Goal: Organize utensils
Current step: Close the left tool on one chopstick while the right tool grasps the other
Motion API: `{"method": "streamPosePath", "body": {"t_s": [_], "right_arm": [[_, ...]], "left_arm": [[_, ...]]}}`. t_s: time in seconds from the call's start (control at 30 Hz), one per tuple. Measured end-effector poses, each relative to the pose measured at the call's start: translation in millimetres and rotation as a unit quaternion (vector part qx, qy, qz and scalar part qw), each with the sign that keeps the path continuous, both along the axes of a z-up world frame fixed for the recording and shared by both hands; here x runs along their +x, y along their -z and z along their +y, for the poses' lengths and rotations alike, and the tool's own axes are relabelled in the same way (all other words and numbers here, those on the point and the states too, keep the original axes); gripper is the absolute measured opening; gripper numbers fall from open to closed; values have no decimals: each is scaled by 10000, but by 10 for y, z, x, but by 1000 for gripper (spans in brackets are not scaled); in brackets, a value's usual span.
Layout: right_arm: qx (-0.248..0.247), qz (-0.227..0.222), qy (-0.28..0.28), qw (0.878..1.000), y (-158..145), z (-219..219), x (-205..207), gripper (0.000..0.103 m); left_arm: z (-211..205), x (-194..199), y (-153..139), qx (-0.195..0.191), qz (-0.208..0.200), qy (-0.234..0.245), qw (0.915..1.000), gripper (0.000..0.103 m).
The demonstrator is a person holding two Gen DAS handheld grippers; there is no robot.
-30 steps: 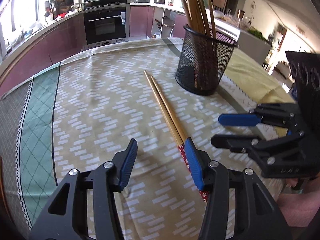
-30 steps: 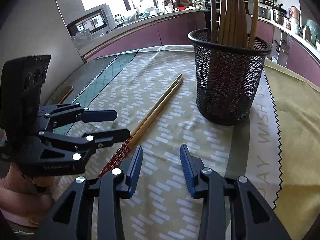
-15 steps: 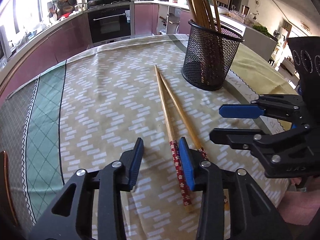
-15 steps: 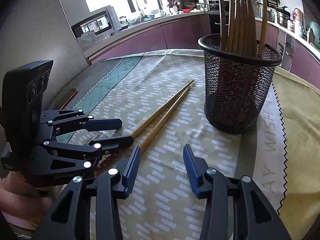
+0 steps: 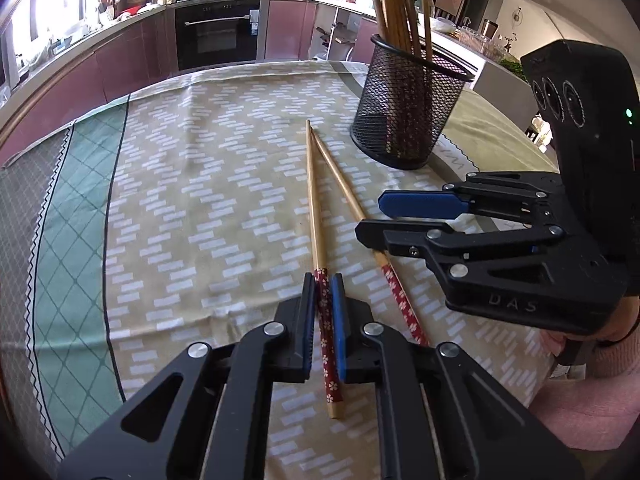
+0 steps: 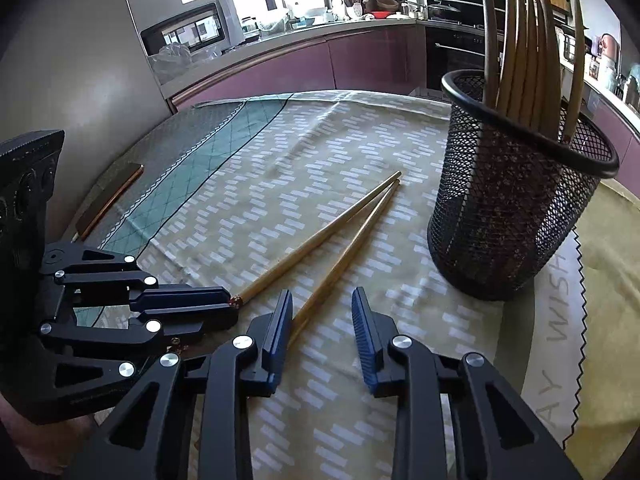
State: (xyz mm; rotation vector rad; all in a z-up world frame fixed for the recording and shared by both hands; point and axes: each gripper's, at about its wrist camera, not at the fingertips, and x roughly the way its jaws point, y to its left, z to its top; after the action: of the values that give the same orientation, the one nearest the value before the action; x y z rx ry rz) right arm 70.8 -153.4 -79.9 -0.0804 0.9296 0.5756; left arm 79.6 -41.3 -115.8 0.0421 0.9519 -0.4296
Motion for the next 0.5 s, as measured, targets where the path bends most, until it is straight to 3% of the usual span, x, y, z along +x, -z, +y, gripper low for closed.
{"method": "streamPosePath", "body": {"t_s": [0.2, 0.23, 0.33, 0.5], "right_arm": [[-164, 68, 123, 9998, 0, -203, -70, 23], [-174, 84, 134, 9997, 3, -237, -82, 21], [-195, 108, 197, 9996, 3, -334, -111, 21], [-183, 68, 241, 9995, 11, -347, -71, 21]], "left_arm": [[-68, -111, 4, -310, 217, 136, 9992, 8], [-87, -132, 0, -341, 226, 194, 9990, 12], [-136, -153, -47, -303, 93, 275, 9991, 22], [-184, 33, -92, -107, -95, 174, 9997, 24]]}}
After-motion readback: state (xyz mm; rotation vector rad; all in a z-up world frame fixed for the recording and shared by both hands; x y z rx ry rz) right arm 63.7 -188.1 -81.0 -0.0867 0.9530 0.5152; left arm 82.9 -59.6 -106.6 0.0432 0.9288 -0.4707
